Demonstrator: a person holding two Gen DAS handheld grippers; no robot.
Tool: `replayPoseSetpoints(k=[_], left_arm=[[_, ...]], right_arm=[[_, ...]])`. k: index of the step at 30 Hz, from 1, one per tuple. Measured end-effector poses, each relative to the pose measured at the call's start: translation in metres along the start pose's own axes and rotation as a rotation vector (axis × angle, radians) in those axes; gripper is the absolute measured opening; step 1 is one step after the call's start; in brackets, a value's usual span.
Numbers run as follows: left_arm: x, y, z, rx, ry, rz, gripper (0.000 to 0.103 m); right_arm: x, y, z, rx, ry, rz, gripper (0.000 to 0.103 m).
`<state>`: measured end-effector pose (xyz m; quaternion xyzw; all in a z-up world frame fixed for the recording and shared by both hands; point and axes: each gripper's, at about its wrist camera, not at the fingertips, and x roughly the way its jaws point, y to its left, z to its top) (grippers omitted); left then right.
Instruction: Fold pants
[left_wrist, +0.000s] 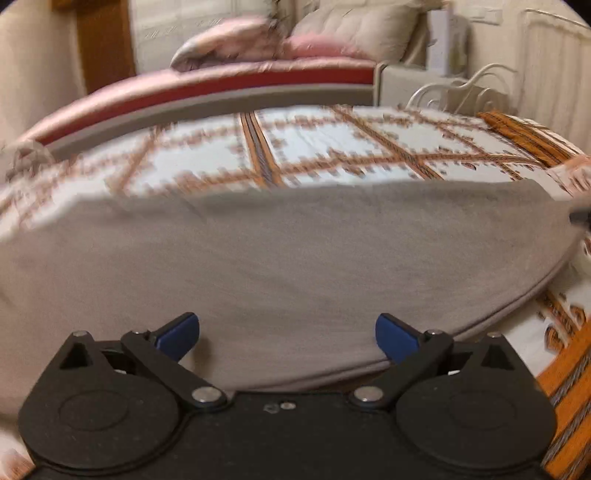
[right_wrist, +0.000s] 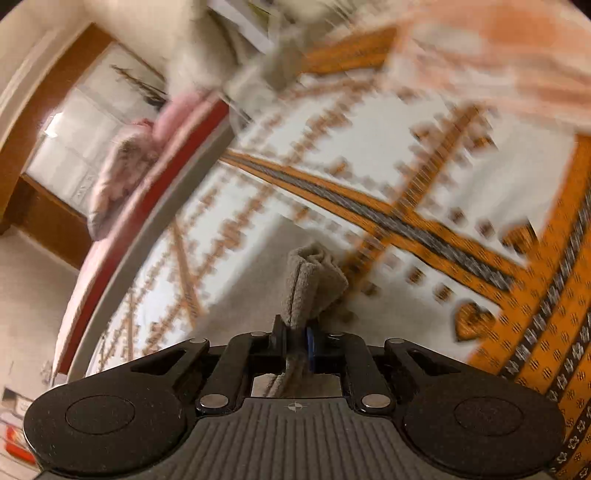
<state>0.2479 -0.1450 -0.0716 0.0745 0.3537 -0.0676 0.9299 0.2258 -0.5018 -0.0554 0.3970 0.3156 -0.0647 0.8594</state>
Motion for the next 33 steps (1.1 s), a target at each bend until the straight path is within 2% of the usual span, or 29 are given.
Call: replayPoseSetpoints(k=[2,3,5,9,12,15,19,20,21,22,23,24,26,27,30,32,33], left_arm=[[-0.013,0.045,-0.003,0.071,-0.051,0.062,0.097],[-0.019,0.080,-0.005,0.081,-0.058,0.094,0.097],[-0.025,0.148,-0.008,0.048,-0.024,0.171,0.097],[-0.053,0.285,-0.021,-0.130,-0.004,0.303,0.097],[-0.073,0.350,-0.034,-0.308,-0.017,0.319,0.097],[-0.084,0.383,-0.056,-0.397,-0.003,0.350,0.097],[-0.094,0.404,-0.069,-0.426,0.012,0.377,0.097],[-0.096,0.408,-0.072,-0.434,0.009,0.378,0.097],[-0.100,0.410,-0.075,-0.446,0.008,0.380,0.097],[-0.102,0.413,-0.078,-0.464,0.011,0.379,0.097],[-0.104,0.417,-0.082,-0.482,0.013,0.374,0.097],[-0.106,0.421,-0.085,-0.506,0.012,0.370,0.097],[-0.104,0.430,-0.090,-0.546,0.018,0.355,0.097],[-0.103,0.433,-0.092,-0.562,0.028,0.346,0.097],[-0.098,0.436,-0.093,-0.594,0.037,0.327,0.097],[-0.095,0.434,-0.093,-0.596,0.046,0.314,0.097],[-0.093,0.431,-0.092,-0.589,0.053,0.312,0.097]], right_arm=[[-0.008,0.032,-0.004,-0.132,-0.036,0.008,0.010],[-0.011,0.049,-0.009,-0.190,-0.050,0.028,0.010],[-0.015,0.084,-0.021,-0.276,-0.063,0.083,0.010],[-0.006,0.157,-0.063,-0.401,-0.059,0.159,0.010],[0.007,0.217,-0.110,-0.508,-0.030,0.230,0.010],[0.021,0.268,-0.176,-0.637,0.020,0.292,0.010],[0.038,0.313,-0.289,-0.872,0.127,0.387,0.010],[0.046,0.320,-0.323,-0.979,0.180,0.361,0.017],[0.054,0.326,-0.352,-1.082,0.254,0.308,0.029],[0.050,0.326,-0.371,-1.146,0.240,0.288,0.035],[0.037,0.322,-0.376,-1.160,0.181,0.341,0.039],[0.027,0.318,-0.375,-1.139,0.172,0.415,0.039],[0.020,0.316,-0.364,-1.073,0.200,0.469,0.039],[0.019,0.315,-0.356,-1.048,0.180,0.481,0.039],[0.031,0.319,-0.335,-0.990,0.127,0.416,0.039],[0.051,0.319,-0.325,-0.935,0.165,0.357,0.039],[0.063,0.317,-0.328,-0.923,0.217,0.323,0.039]])
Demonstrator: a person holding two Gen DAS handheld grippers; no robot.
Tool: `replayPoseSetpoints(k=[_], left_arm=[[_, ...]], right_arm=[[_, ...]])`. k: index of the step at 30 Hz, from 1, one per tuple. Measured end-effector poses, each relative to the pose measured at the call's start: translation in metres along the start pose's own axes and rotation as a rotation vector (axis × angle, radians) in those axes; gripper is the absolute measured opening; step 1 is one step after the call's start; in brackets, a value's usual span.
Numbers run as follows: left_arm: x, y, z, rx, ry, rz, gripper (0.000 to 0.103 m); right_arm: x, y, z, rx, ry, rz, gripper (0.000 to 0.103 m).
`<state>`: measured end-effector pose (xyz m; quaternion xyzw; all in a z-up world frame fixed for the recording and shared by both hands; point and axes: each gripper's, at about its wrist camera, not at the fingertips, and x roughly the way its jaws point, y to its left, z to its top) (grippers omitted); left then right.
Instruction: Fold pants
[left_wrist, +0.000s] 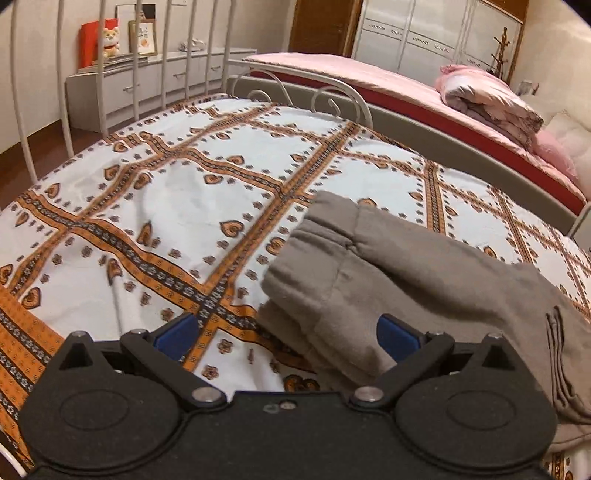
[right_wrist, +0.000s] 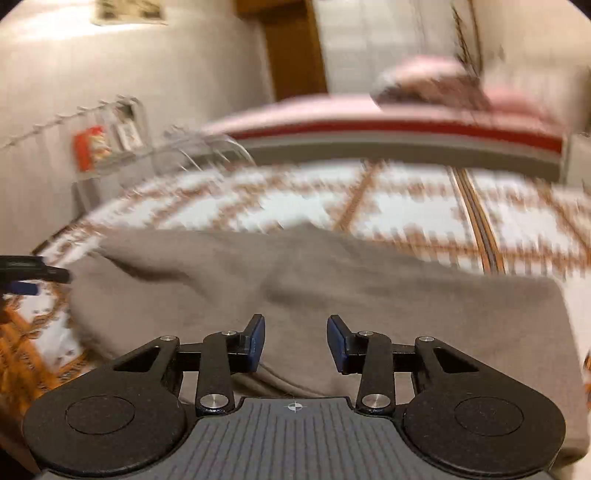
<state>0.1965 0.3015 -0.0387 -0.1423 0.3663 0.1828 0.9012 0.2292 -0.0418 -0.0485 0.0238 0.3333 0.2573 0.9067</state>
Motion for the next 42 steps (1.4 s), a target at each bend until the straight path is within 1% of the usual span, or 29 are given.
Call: replayPoseSetpoints(k=[1,2,3,4,5,7,9,11,14,15,17,19,21,23,25,26,27,28,29,30,32,33,34,35,36,38,40,41,42], left_arm=[[0.001,-0.003,-0.001,0.010,0.005,0.003,0.097],[0.001,-0.005,-0.001,0.018,0.004,0.005,0.097],[0.000,-0.007,-0.002,0.023,0.000,0.000,0.097],[-0.001,-0.009,-0.002,0.028,-0.003,-0.009,0.097],[-0.002,-0.012,-0.001,0.034,-0.007,-0.017,0.097],[-0.005,-0.022,0.001,0.047,-0.030,-0.046,0.097],[-0.005,-0.037,0.003,0.070,-0.040,-0.065,0.097],[-0.003,-0.058,0.004,0.105,-0.041,-0.097,0.097],[0.006,-0.101,0.004,0.164,-0.028,-0.151,0.097],[0.010,-0.118,0.004,0.188,-0.023,-0.169,0.097],[0.016,-0.152,0.002,0.233,-0.020,-0.206,0.097],[0.023,-0.187,-0.001,0.271,-0.012,-0.250,0.097],[0.032,-0.221,-0.005,0.298,-0.003,-0.275,0.097],[0.041,-0.251,-0.010,0.320,0.008,-0.297,0.097],[0.049,-0.273,-0.015,0.344,0.019,-0.307,0.097],[0.054,-0.282,-0.018,0.363,0.025,-0.306,0.097],[0.060,-0.291,-0.024,0.397,0.035,-0.279,0.097],[0.066,-0.297,-0.029,0.436,0.052,-0.240,0.098],[0.073,-0.299,-0.035,0.463,0.062,-0.233,0.098],[0.075,-0.297,-0.037,0.454,0.056,-0.244,0.098],[0.075,-0.292,-0.033,0.421,0.066,-0.266,0.098],[0.071,-0.288,-0.030,0.402,0.072,-0.272,0.098],[0.068,-0.286,-0.028,0.389,0.076,-0.275,0.097],[0.064,-0.282,-0.028,0.388,0.075,-0.272,0.097],[0.061,-0.279,-0.029,0.397,0.077,-0.262,0.097],[0.056,-0.273,-0.030,0.411,0.091,-0.255,0.097],[0.051,-0.269,-0.033,0.440,0.108,-0.248,0.097],[0.051,-0.267,-0.036,0.454,0.115,-0.246,0.097],[0.051,-0.265,-0.040,0.458,0.121,-0.253,0.097]], right_arm=[[0.020,-0.006,-0.002,0.036,0.107,0.053,0.039],[0.028,-0.005,-0.008,0.055,0.145,0.120,0.042],[0.023,0.001,-0.008,0.007,0.115,0.123,0.042],[0.019,0.005,-0.007,-0.031,0.113,0.131,0.042],[0.014,0.004,-0.004,-0.027,0.115,0.157,0.042],[0.000,-0.005,0.000,-0.017,0.072,0.200,0.042],[-0.015,-0.023,0.008,-0.029,0.032,0.174,0.042],[-0.031,-0.051,0.011,-0.008,0.017,0.133,0.042],[-0.046,-0.104,0.024,0.049,-0.014,-0.001,0.041],[-0.049,-0.123,0.031,0.077,-0.021,-0.042,0.027],[-0.053,-0.157,0.037,0.147,-0.025,-0.087,0.012],[-0.052,-0.182,0.043,0.186,-0.041,-0.147,0.012],[-0.041,-0.201,0.049,0.232,-0.042,-0.152,0.012],[-0.036,-0.208,0.054,0.230,-0.050,-0.167,0.012],[-0.031,-0.214,0.056,0.221,-0.052,-0.151,0.012],[-0.033,-0.216,0.056,0.209,-0.050,-0.141,0.012],[-0.030,-0.218,0.054,0.194,-0.032,-0.133,0.012],[-0.020,-0.221,0.053,0.186,0.014,-0.126,0.012],[-0.003,-0.225,0.050,0.189,0.085,-0.133,0.012],[0.010,-0.230,0.045,0.193,0.132,-0.125,0.011],[0.011,-0.232,0.049,0.188,0.113,-0.122,0.012],[0.006,-0.230,0.054,0.194,0.107,-0.124,0.012],[-0.005,-0.228,0.057,0.201,0.077,-0.110,0.012],[-0.016,-0.226,0.058,0.202,0.054,-0.085,0.012],[-0.027,-0.221,0.057,0.194,0.052,-0.069,0.012],[-0.047,-0.212,0.048,0.159,0.077,-0.056,0.012],[-0.064,-0.204,0.030,0.142,0.124,-0.037,0.012],[-0.066,-0.200,0.022,0.128,0.163,-0.033,0.012],[-0.063,-0.194,0.010,0.101,0.237,-0.036,0.012]])
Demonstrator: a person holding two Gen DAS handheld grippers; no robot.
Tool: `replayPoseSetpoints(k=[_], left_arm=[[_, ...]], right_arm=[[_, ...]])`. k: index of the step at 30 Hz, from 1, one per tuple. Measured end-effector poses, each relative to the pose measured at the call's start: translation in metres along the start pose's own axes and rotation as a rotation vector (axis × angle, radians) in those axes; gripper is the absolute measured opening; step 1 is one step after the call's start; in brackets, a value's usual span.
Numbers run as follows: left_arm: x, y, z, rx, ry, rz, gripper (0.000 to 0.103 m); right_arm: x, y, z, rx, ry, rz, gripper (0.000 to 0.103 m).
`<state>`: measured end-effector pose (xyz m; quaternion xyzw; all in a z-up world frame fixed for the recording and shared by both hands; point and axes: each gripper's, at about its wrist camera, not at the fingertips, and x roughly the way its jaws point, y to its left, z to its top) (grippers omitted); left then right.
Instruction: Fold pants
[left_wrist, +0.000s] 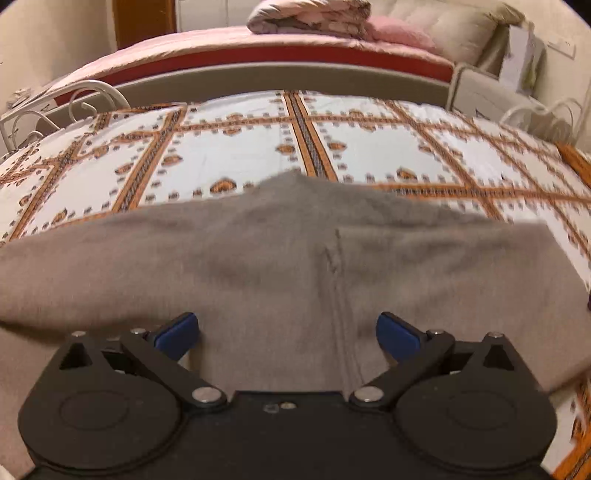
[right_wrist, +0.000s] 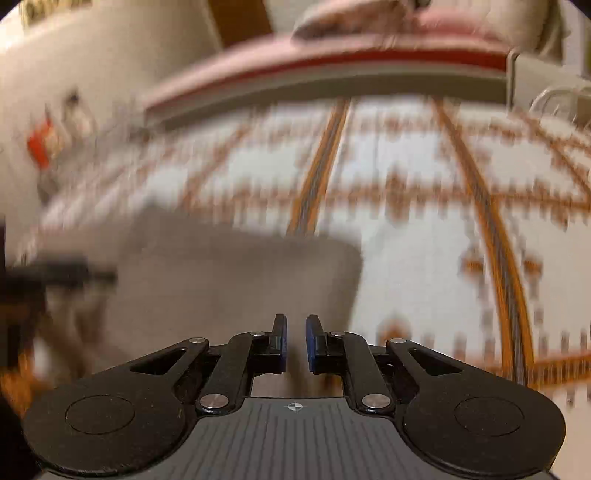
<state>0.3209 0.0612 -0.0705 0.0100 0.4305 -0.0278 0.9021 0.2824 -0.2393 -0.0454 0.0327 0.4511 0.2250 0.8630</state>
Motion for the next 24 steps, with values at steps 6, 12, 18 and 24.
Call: replayPoseSetpoints(k=[6,12,18,24], left_arm=[[-0.024,0.006,-0.013,-0.008,-0.012,-0.013,0.097],[-0.031,0.013,-0.026,0.012,0.007,-0.020,0.097],[-0.035,0.026,-0.042,0.083,0.053,0.048,0.097],[-0.084,0.066,-0.054,0.024,-0.056,0.107,0.097]], right_arm=[[-0.026,0.012,-0.020,-0.013,-0.066,0.022,0.012],[-0.023,0.004,-0.037,0.019,-0.003,-0.017,0.027],[-0.026,0.020,-0.046,-0.037,-0.015,0.006,0.034],[-0.043,0.024,-0.043,-0.022,-0.078,0.009,0.044]])
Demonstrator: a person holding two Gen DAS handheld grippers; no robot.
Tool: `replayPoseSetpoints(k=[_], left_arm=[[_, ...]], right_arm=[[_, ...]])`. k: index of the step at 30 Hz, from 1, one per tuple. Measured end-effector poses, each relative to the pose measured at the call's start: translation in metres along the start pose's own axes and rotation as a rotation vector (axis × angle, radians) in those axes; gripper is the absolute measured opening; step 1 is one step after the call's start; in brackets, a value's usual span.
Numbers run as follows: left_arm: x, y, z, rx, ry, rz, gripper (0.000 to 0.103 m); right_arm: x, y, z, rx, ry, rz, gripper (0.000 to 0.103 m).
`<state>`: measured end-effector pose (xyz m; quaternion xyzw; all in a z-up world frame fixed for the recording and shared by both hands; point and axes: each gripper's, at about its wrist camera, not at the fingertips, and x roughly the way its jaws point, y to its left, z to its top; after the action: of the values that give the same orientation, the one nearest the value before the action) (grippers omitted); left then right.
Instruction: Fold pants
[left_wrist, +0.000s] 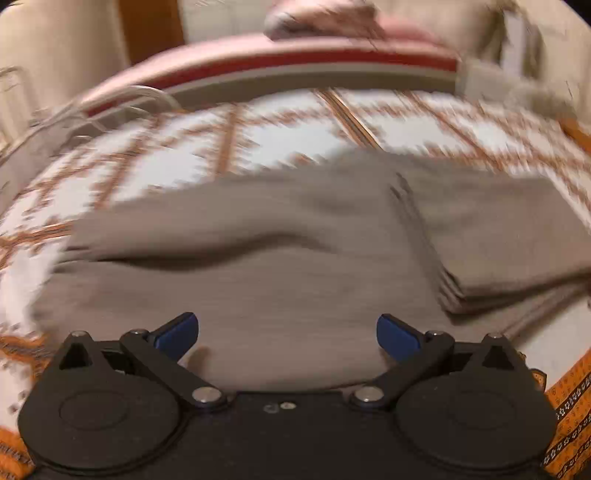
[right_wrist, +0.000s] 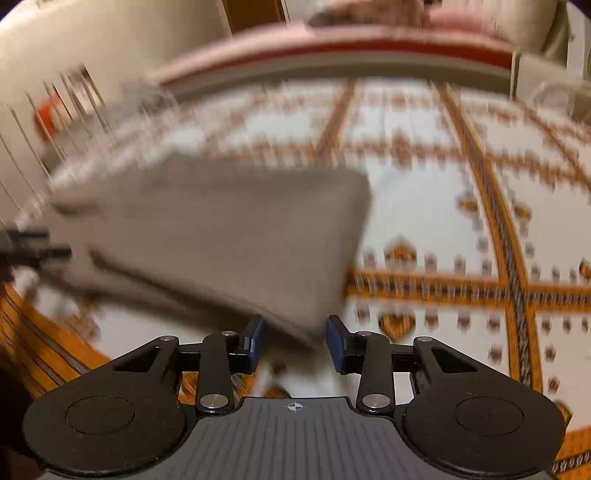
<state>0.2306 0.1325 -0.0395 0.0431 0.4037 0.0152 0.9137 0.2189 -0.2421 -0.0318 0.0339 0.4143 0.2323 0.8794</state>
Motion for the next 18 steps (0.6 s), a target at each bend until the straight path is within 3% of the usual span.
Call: replayPoseSetpoints(k=[2,5,7,9,10,18], left_arm=[[-0.017,0.031,-0.006,-0.091,-0.040,0.043,0.097],[-0.034,0.091,-0.021,-0.321,-0.066,0.096,0.097],[-0.034,0.134,-0.039,-0.561,-0.071,0.005,0.092],[-0.024,0.164,-0.057,-0.782,-0.067,-0.130,0.073],[-0.019,0.174,-0.063,-0.853,-0.064,-0.159,0.071],[0.014,0.209,-0.088,-1.096,-0.128,-0.262,0.067]], right_arm=[[-0.010,-0.001,0.003,0.013,-0.051,-0.014,0.055],[-0.011,-0.005,0.008,0.059,-0.064,-0.014,0.057],[-0.009,0.000,0.009,0.058,-0.060,-0.013,0.057],[0.002,0.003,0.014,0.037,-0.054,-0.010,0.057],[0.004,0.008,0.014,0.028,-0.051,-0.004,0.057],[0.028,0.027,0.020,-0.016,-0.053,0.020,0.057]])
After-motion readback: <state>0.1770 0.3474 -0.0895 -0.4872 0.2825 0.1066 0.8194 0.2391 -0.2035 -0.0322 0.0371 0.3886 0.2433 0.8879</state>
